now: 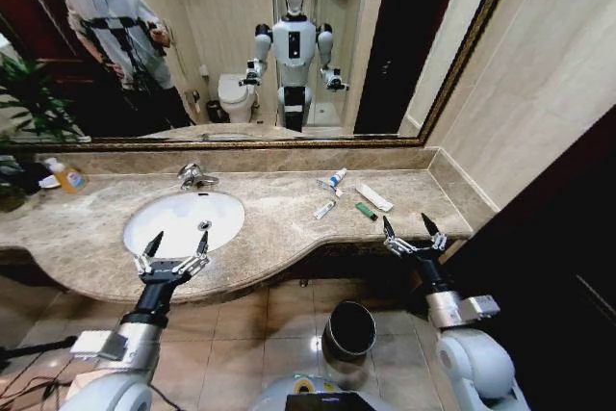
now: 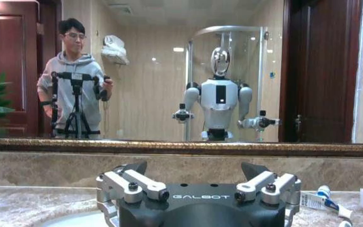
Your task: Pick up the trash from the sink and place it in the trash bin.
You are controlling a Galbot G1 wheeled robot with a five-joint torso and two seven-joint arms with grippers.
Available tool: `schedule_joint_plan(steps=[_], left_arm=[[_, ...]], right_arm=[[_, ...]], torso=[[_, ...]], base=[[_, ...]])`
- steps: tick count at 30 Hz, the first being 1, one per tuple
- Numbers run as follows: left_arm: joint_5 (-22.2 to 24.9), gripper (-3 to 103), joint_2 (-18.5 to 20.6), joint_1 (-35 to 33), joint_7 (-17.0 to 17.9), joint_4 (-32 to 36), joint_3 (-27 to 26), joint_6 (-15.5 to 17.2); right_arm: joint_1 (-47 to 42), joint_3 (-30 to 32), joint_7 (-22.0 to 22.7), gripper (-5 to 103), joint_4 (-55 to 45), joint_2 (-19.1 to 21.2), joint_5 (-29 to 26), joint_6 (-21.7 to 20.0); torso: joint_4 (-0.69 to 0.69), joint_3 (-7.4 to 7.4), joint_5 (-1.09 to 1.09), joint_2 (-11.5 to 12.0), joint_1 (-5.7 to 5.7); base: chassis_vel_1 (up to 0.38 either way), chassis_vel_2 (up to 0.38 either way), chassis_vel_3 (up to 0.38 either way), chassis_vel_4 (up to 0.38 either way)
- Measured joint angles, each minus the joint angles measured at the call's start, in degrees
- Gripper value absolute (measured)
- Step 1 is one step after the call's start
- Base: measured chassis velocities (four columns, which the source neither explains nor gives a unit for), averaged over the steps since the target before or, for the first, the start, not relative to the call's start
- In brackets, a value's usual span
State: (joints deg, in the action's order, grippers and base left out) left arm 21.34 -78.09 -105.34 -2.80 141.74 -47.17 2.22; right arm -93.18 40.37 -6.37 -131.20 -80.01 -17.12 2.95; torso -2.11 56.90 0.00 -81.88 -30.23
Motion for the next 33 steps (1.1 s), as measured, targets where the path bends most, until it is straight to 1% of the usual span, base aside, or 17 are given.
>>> schedule_joint_plan(steps=[25,33], left_arm=[[0.00,100,0.00,0.00,0.00,0.00,0.00,0.00],[0.00,100,0.00,0.00,0.00,0.00,0.00,0.00]], right_arm=[[1.57,-0.12,-1.22,100,2.93,-0.05,0.31,0.09],[1.64,-0.46,-1.45,100,4.65,-0.02,-0.45,0.49]], torso=[[0.00,0.00,0.00,0.00,0.00],[0.00,0.00,0.00,0.00,0.00]], base=[[0.000,0.000,0.000,0.000],[0.000,0.000,0.000,0.000]])
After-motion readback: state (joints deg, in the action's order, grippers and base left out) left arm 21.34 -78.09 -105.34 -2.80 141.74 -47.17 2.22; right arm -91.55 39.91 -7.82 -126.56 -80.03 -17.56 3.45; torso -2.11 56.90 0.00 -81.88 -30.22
